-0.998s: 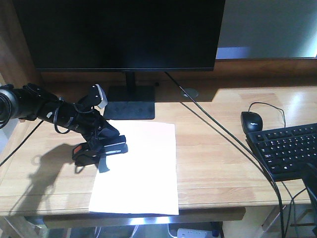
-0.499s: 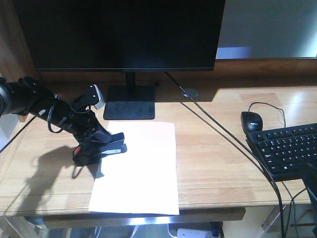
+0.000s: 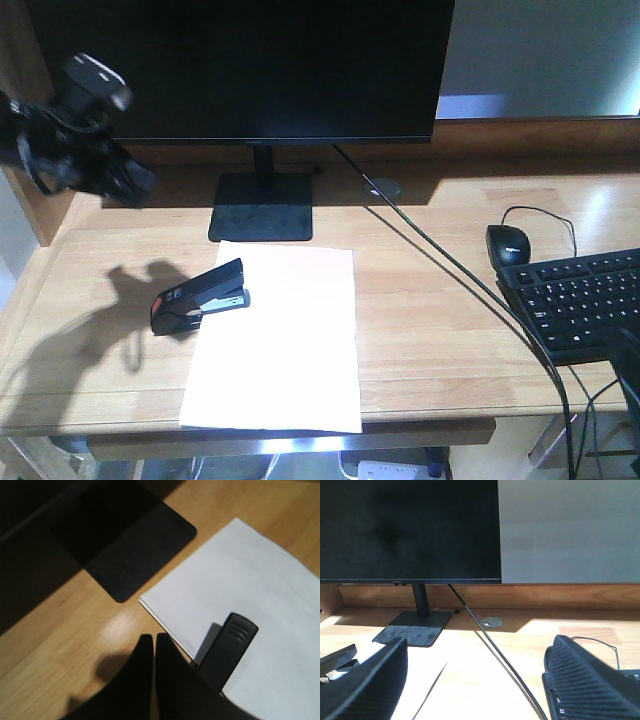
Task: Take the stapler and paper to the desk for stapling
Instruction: 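Open the left gripper and lift it away from the stapler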
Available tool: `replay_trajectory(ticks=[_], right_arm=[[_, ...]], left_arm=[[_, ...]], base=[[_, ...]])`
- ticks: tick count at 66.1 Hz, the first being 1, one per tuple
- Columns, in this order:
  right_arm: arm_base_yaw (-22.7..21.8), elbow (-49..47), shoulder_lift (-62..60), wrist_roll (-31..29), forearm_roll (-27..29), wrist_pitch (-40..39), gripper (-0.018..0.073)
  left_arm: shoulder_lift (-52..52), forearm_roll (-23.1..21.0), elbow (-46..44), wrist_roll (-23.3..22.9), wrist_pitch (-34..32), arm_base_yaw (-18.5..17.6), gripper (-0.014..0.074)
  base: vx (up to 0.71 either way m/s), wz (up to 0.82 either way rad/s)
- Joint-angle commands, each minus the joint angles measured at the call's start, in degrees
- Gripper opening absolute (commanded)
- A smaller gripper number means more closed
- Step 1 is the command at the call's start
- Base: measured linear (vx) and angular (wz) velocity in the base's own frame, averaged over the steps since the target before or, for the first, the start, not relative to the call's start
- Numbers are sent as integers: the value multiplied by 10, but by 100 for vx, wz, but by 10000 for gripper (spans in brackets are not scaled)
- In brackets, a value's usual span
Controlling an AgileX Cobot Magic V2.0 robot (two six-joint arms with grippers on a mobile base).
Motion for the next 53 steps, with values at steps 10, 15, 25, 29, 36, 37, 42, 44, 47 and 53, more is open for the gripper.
replay_trajectory(ticks=[10, 15, 25, 29, 36, 37, 42, 44, 47, 53], right_arm=[[-2, -15, 3, 0, -2, -37, 560], [-2, -15, 3, 0, -2, -37, 560], [-2, -15, 3, 0, -2, -37, 560], [-2, -15, 3, 0, -2, -37, 560], [-2, -15, 3, 0, -2, -37, 560], [-2, -15, 3, 0, -2, -37, 560], [-2, -15, 3, 0, -2, -37, 560], [-2, -15, 3, 0, -2, -37, 560], [-2, -15, 3, 0, -2, -37, 560], [-2, -15, 3, 0, -2, -37, 560]], left_arm=[[-120, 28, -12, -69, -43, 7, -7], [-144, 38, -12, -116, -42, 7, -7], [-188, 54, -12, -237, -38, 7, -7], [-201, 86, -12, -246, -55, 7, -7], [-221, 168, -12, -280, -89, 7, -7], [-224, 189, -12, -293, -95, 7, -7], [-239, 268, -12, -377, -109, 7, -7], [-245, 300, -12, -418, -113, 7, -7], [-254, 352, -12, -495, -115, 7, -7], [-277, 461, -11, -632, -106, 7, -7]], base=[[0, 0], [0, 0], [0, 0], [0, 0], [0, 0], [0, 0], [0, 0], [0, 0], [0, 0], [0, 0]])
